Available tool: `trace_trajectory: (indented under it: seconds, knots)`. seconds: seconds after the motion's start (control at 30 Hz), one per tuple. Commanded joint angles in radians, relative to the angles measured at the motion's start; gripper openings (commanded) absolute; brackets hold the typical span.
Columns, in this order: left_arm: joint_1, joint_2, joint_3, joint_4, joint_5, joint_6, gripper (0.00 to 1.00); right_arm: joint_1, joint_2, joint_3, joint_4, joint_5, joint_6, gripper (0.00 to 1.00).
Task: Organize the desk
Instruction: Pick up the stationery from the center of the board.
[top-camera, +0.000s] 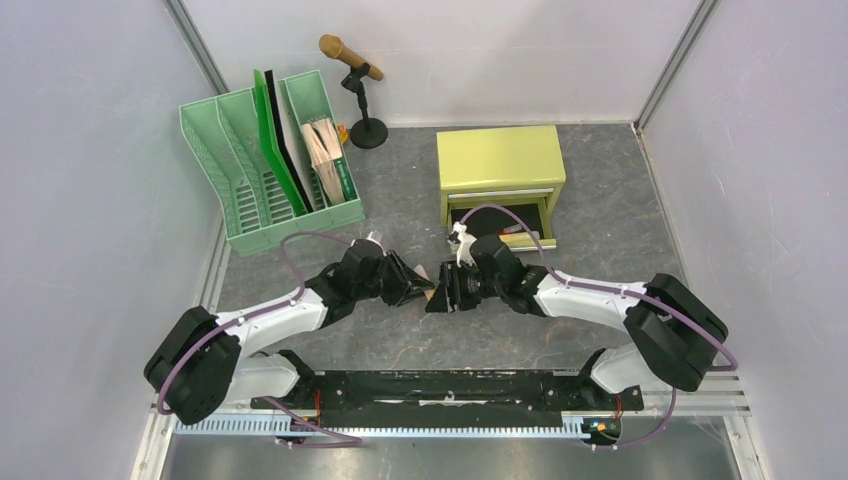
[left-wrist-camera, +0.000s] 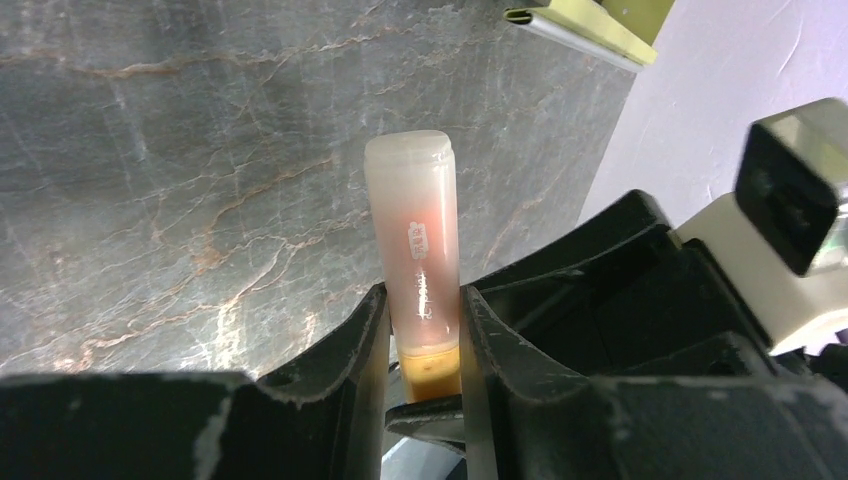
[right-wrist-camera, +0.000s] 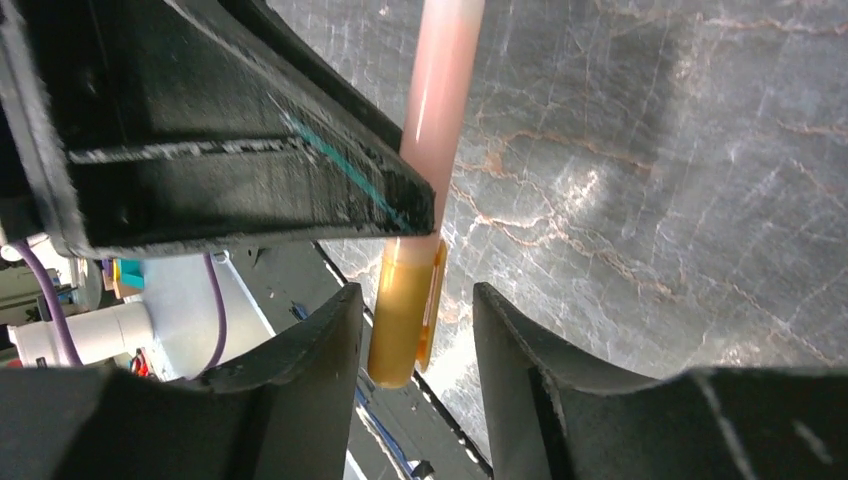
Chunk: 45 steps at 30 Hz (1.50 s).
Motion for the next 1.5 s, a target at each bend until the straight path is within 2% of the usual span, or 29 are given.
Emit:
trace_trajectory:
  seconds: [0.0,0.07,0.23,0.37,0.43,0.5,0.53,0.57,0.87,1.07,1.2,1.3,1.47]
  knots:
    - [-0.007,-0.033,-0.033,0.043,-0.001,-0.037,0.02,0.003,0.026,0.069,0.03,-0.012,-0.012,0.46]
    - [-0.007,-0.039,-0.039,0.044,-0.003,-0.039,0.02,0.003,0.032,0.076,0.028,-0.016,-0.017,0.39]
    - [-0.007,-0.045,-0.055,0.045,-0.012,-0.042,0.02,0.003,0.043,0.087,0.016,-0.021,-0.03,0.12]
    - [-0.007,-0.047,-0.057,0.045,-0.016,-0.043,0.03,-0.001,0.043,0.095,-0.005,-0.018,-0.047,0.01]
    - [-0.007,-0.046,-0.056,0.045,-0.018,-0.04,0.12,-0.006,0.04,0.099,-0.013,-0.015,-0.055,0.0]
    - [-0.007,-0.046,-0.053,0.045,-0.019,-0.027,0.32,-0.014,0.039,0.101,-0.023,-0.013,-0.062,0.0]
    - [-0.007,-0.044,-0.051,0.045,-0.017,-0.021,0.51,-0.02,0.038,0.101,-0.028,-0.014,-0.065,0.0]
    - [-0.007,-0.043,-0.052,0.042,-0.019,-0.017,0.98,-0.025,0.038,0.101,-0.032,-0.015,-0.068,0.0]
    - [-0.006,-0.07,-0.046,-0.012,-0.051,0.007,1.0,-0.099,-0.008,0.075,-0.074,-0.017,-0.112,0.0]
    - [0.002,-0.165,0.086,-0.32,-0.221,0.231,1.0,-0.185,-0.073,0.056,-0.138,-0.004,-0.158,0.0]
    - [0.002,-0.231,0.172,-0.452,-0.337,0.417,1.0,-0.263,-0.119,0.037,-0.17,-0.003,-0.184,0.0]
    - [0.002,-0.277,0.214,-0.519,-0.427,0.506,1.0,-0.323,-0.16,0.022,-0.183,0.006,-0.191,0.0]
    - [0.002,-0.358,0.186,-0.53,-0.516,0.584,1.0,-0.382,-0.214,0.016,-0.189,0.039,-0.203,0.0]
